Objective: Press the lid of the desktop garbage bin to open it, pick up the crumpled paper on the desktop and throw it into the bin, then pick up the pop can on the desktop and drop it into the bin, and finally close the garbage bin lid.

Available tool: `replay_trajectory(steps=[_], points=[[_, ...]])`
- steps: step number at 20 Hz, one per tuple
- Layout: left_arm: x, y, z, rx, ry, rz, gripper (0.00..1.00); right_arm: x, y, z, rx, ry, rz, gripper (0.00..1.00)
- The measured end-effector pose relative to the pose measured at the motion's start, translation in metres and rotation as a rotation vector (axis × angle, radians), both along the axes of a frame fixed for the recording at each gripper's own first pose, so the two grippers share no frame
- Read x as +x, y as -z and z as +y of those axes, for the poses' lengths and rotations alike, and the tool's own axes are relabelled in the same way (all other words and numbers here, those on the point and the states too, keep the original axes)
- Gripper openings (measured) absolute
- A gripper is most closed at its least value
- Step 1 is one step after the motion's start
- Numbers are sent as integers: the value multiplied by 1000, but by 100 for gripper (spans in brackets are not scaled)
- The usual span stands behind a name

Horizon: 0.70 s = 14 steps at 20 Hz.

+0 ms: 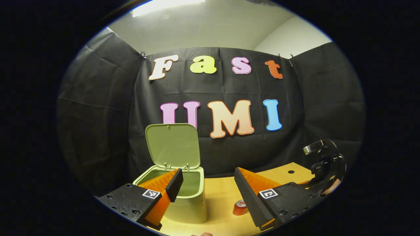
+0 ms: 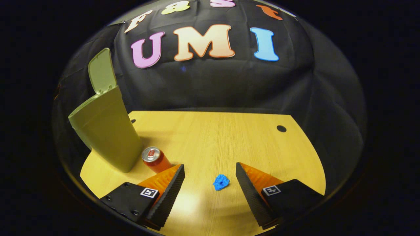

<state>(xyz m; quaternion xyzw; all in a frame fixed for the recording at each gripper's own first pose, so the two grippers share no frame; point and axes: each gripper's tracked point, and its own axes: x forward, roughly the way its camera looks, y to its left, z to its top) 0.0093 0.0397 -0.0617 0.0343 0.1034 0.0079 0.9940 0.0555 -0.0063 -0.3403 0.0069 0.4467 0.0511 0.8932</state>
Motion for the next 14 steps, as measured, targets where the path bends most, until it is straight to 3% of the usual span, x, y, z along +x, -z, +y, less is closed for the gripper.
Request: replay_trajectory(steps=[7,14], points=[[-2,9,14,22,-27,29,93,4,68,-9,-53,-16,161,100],[-1,19,16,28,-36,56,94,0,117,-8,-12,-15,323,99]])
